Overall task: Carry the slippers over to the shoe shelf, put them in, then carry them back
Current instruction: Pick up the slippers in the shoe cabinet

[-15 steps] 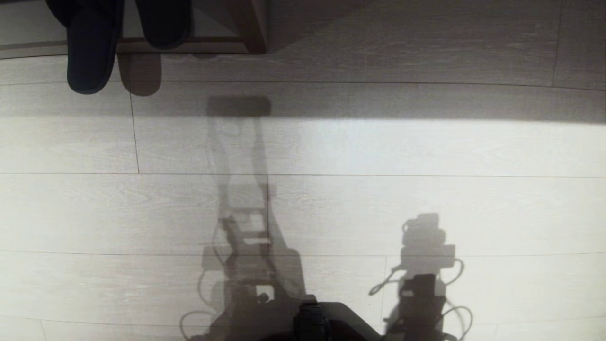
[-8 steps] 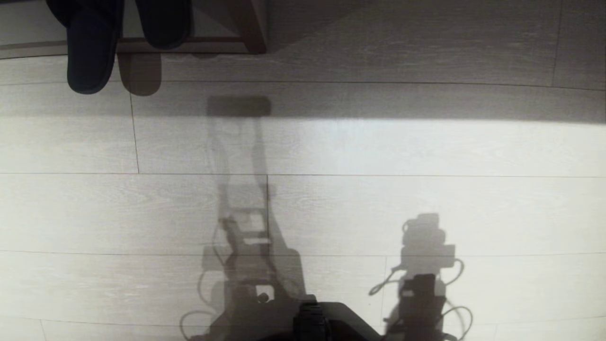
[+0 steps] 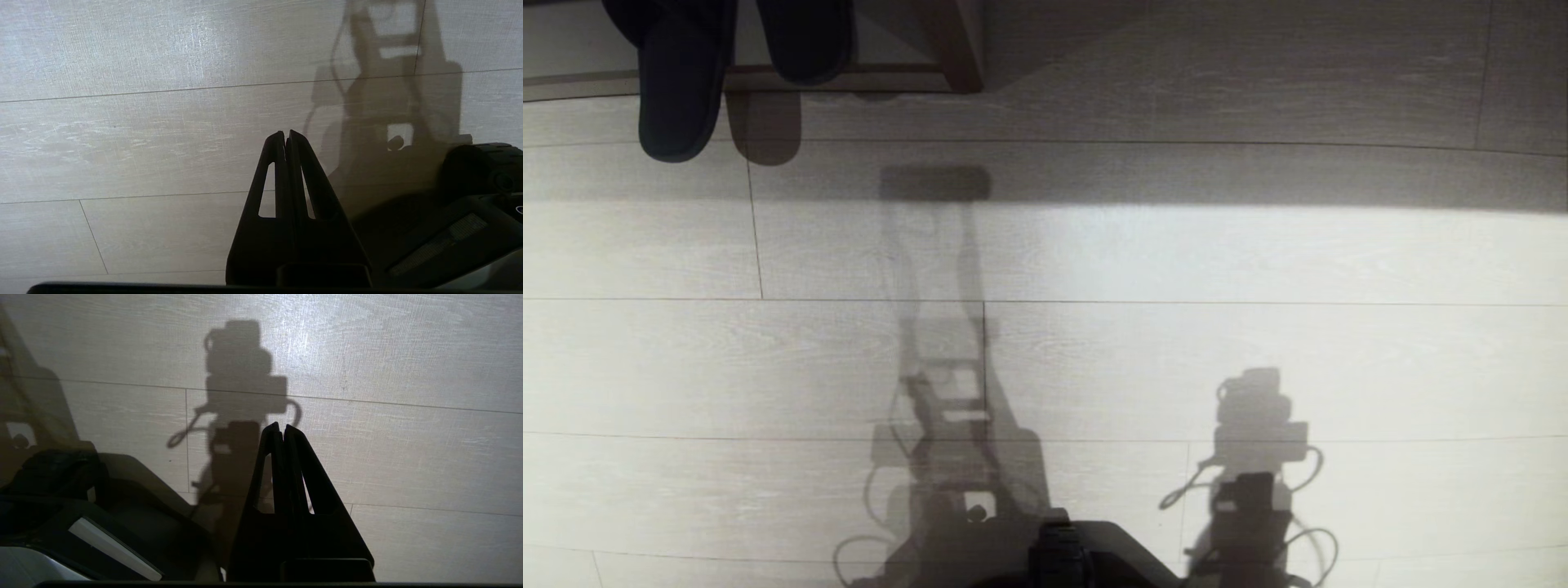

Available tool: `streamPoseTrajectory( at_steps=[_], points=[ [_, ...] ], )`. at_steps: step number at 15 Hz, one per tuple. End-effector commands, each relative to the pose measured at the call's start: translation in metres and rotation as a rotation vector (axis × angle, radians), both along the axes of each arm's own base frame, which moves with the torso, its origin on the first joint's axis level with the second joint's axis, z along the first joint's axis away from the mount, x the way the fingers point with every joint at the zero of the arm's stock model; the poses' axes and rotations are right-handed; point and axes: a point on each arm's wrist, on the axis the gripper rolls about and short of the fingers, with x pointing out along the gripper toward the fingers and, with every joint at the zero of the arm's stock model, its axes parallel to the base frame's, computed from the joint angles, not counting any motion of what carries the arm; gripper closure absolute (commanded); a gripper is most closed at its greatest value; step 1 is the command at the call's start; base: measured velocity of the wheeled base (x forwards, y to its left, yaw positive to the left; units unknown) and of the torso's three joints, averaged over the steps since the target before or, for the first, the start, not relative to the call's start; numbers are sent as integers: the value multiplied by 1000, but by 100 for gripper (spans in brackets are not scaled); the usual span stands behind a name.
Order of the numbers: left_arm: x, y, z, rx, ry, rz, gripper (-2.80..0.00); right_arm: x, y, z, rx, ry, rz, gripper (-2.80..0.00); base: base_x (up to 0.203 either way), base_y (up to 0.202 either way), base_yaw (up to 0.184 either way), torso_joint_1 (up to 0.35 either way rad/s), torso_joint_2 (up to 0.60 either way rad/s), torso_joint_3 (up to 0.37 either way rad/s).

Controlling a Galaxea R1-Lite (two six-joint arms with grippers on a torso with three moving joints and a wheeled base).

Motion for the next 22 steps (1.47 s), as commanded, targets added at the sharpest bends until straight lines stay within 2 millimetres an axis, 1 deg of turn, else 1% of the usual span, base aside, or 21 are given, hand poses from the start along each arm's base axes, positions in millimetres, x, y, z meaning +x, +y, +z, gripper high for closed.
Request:
streamPoseTrajectory(
  at_steps=[1, 15, 18, 22],
  points=[
    [0, 0, 0, 0, 2, 0, 0, 0, 0, 0, -1, -2, 1, 0, 0, 0, 0, 0, 0, 0],
    [0, 0, 0, 7, 1, 1, 0, 0, 0, 0, -1, -2, 1, 0, 0, 0, 0, 0, 0, 0],
    [0, 0, 0, -40, 0, 17, 0, 0, 0, 0, -1, -2, 1, 0, 0, 0, 0, 0, 0, 0],
    [2, 0, 4, 0, 42, 12, 0, 0, 0, 0, -1, -2, -1, 0, 0, 0, 0, 0, 0, 0]
  ],
)
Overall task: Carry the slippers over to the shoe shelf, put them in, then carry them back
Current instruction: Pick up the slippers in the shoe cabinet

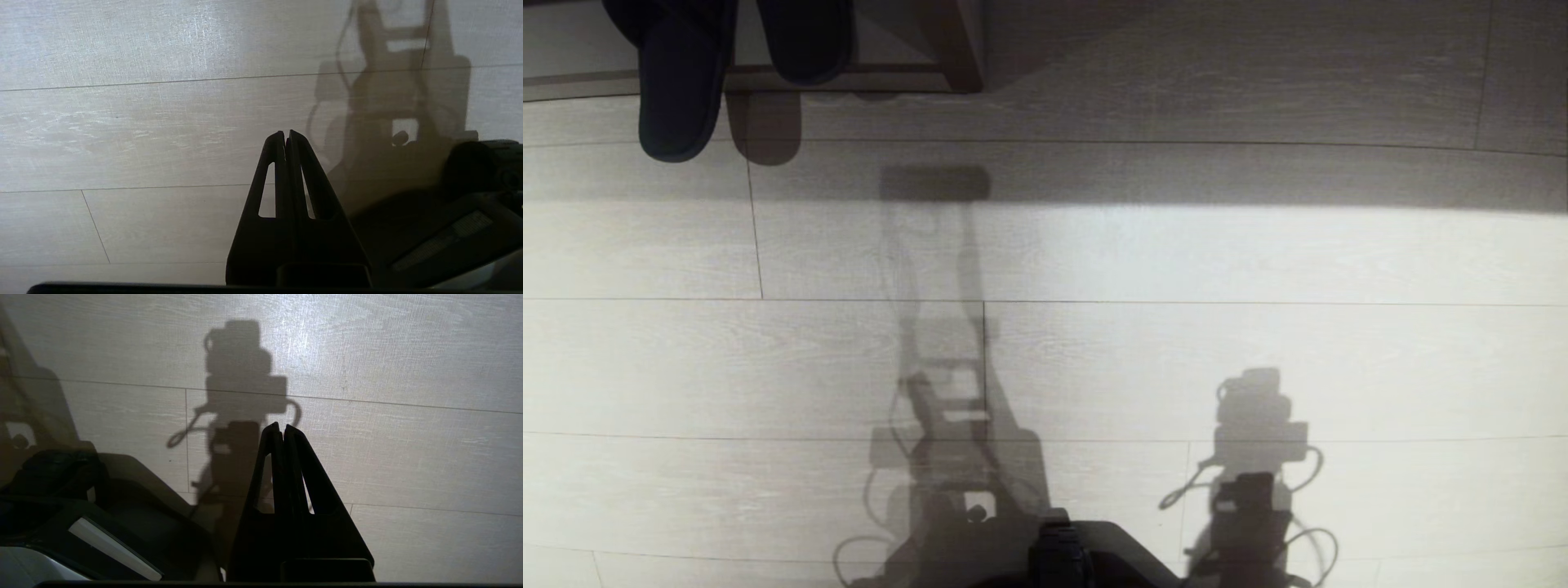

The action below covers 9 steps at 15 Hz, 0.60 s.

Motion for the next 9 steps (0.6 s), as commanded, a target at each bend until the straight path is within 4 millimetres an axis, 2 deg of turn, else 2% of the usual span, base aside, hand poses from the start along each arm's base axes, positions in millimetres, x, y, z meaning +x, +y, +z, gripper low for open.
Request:
streamPoseTrajectory(
  at_steps=[1, 3, 5, 7, 9],
  points=[
    [6, -1, 11, 15, 62, -28, 0, 0, 0, 0, 0, -2, 0, 0, 0, 0, 0, 0, 0, 0],
    [24, -2, 50, -17, 124, -75, 0, 0, 0, 0, 0, -2, 2, 0, 0, 0, 0, 0, 0, 0],
    [51, -2, 101, -57, 132, -97, 0, 0, 0, 0, 0, -2, 3, 0, 0, 0, 0, 0, 0, 0],
    [89, 0, 152, -92, 125, -112, 0, 0, 0, 0, 0, -2, 0, 0, 0, 0, 0, 0, 0, 0],
    [132, 4, 178, -120, 148, -118, 0, 0, 0, 0, 0, -2, 2, 0, 0, 0, 0, 0, 0, 0]
  ],
)
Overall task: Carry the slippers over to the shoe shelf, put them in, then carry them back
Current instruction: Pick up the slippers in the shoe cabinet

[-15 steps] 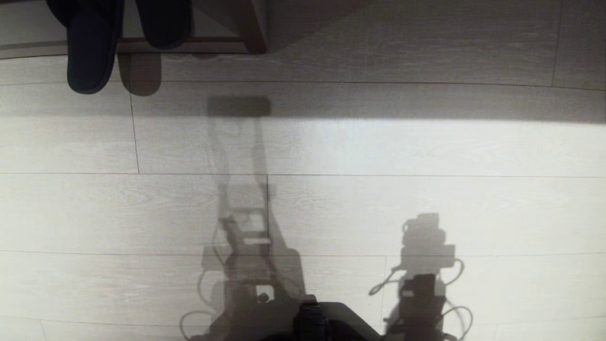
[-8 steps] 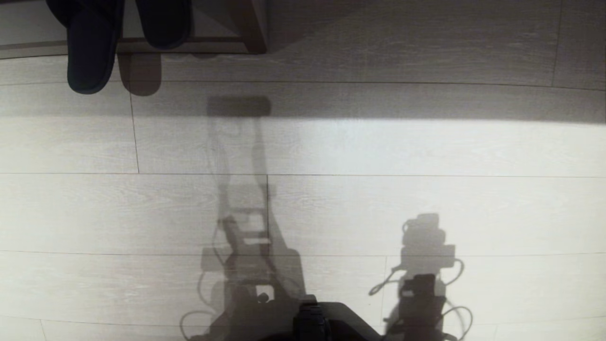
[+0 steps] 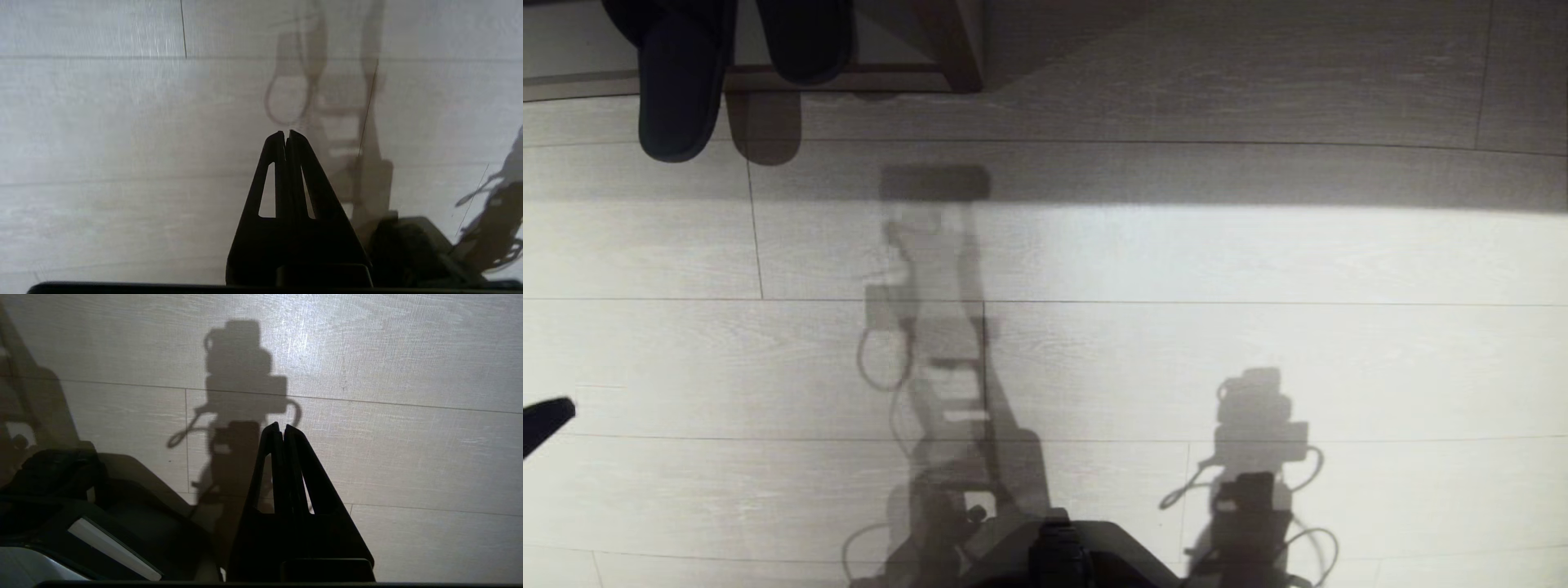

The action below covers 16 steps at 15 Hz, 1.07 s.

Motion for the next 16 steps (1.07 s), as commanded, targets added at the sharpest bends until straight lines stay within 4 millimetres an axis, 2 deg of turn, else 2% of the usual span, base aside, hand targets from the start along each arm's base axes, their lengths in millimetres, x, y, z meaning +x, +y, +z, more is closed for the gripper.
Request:
streamPoseTrajectory(
  at_steps=[1, 2, 4, 6, 8, 10, 12, 16],
  points=[
    [78, 7, 22, -33, 118, 5, 0, 0, 0, 0, 0, -2, 0, 0, 0, 0, 0, 0, 0, 0],
    [99, 10, 31, -47, 71, 5, 0, 0, 0, 0, 0, -2, 0, 0, 0, 0, 0, 0, 0, 0],
    [126, 13, 48, -56, -47, 8, 0, 0, 0, 0, 0, -2, 3, 0, 0, 0, 0, 0, 0, 0],
    [137, 15, 59, -57, -133, 18, 0, 0, 0, 0, 0, -2, 0, 0, 0, 0, 0, 0, 0, 0],
    [160, 18, 70, -59, -258, 25, 0, 0, 0, 0, 0, -2, 0, 0, 0, 0, 0, 0, 0, 0],
    [168, 22, 88, -115, -351, 30, 0, 0, 0, 0, 0, -2, 1, 0, 0, 0, 0, 0, 0, 0],
    [167, 25, 102, -112, -481, 35, 0, 0, 0, 0, 0, -2, 1, 0, 0, 0, 0, 0, 0, 0],
    [165, 32, 106, -106, -521, 56, 0, 0, 0, 0, 0, -2, 1, 0, 0, 0, 0, 0, 0, 0]
  ],
)
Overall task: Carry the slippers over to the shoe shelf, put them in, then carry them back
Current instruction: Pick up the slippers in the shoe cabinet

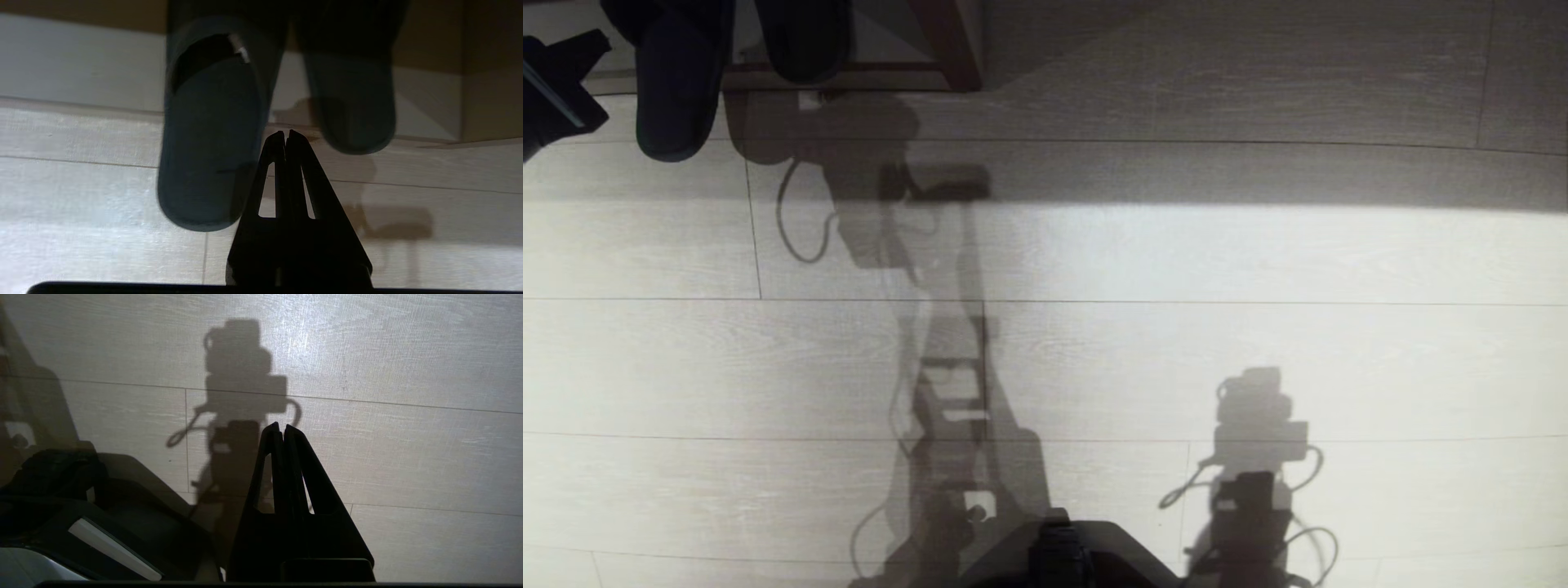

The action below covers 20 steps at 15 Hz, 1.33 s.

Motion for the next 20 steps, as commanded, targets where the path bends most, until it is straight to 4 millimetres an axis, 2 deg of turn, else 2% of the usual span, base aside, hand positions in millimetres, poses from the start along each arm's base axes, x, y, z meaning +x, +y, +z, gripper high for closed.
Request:
streamPoseTrajectory(
  at_steps=[1, 4, 7, 15, 17, 20],
  points=[
    [5, 4, -1, -1, 8, 14, 0, 0, 0, 0, 0, -1, 0, 0, 0, 0, 0, 0, 0, 0],
    [13, 5, -5, -3, 39, 16, 0, 0, 0, 0, 0, -1, 2, 0, 0, 0, 0, 0, 0, 0],
    [34, 8, -15, -24, 169, 15, 0, 0, 0, 0, 0, -1, 0, 0, 0, 0, 0, 0, 0, 0],
    [24, 3, -7, -24, 147, -2, 0, 0, 0, 0, 0, -1, 3, 0, 0, 0, 0, 0, 0, 0],
    [22, 3, -5, -23, 141, -4, -280, 0, 0, 0, 0, -1, 0, 0, 0, 0, 0, 0, 0, 0],
    [16, 2, 0, -38, 125, -10, -280, 0, 0, 0, 0, -1, 1, 0, 0, 0, 0, 0, 0, 0]
  ],
)
